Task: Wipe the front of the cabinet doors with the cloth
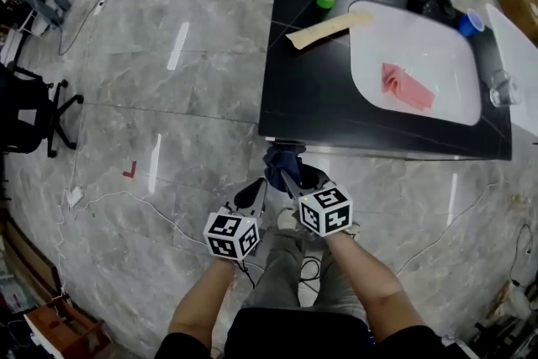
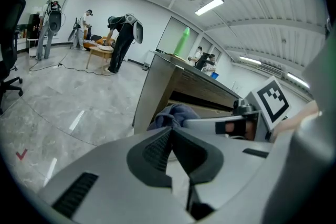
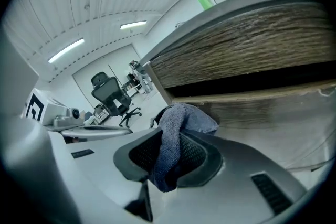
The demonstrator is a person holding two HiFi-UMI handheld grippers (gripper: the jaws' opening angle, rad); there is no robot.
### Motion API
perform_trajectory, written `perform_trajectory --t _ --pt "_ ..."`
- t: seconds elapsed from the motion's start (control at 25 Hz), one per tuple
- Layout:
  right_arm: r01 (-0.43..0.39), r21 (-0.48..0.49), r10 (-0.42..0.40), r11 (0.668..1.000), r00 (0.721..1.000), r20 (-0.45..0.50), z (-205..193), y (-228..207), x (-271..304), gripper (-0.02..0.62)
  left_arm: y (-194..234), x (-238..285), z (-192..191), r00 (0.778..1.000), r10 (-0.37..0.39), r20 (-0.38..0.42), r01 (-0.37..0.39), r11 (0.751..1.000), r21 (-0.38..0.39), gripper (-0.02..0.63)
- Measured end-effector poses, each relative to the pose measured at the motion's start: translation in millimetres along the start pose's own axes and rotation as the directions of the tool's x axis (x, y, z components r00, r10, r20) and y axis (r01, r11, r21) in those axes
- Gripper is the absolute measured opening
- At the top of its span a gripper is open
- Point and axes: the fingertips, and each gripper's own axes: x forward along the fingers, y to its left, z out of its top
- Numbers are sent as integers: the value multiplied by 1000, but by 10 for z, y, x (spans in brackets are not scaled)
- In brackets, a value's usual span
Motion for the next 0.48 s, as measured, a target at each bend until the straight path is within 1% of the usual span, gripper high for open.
perform_trajectory --t 0.12,0.24,0.48 --pt "42 49 -43 998 999 27 51 -183 -1 89 -12 37 -25 1000 -6 -3 6 1000 4 8" --pt "64 69 -67 996 997 49 78 -338 -79 89 -55 111 -70 1000 -13 -14 13 1000 15 8" --pt "110 109 -120 988 989 87 52 -690 -431 89 -383 285 -79 999 -44 -26 45 998 44 9"
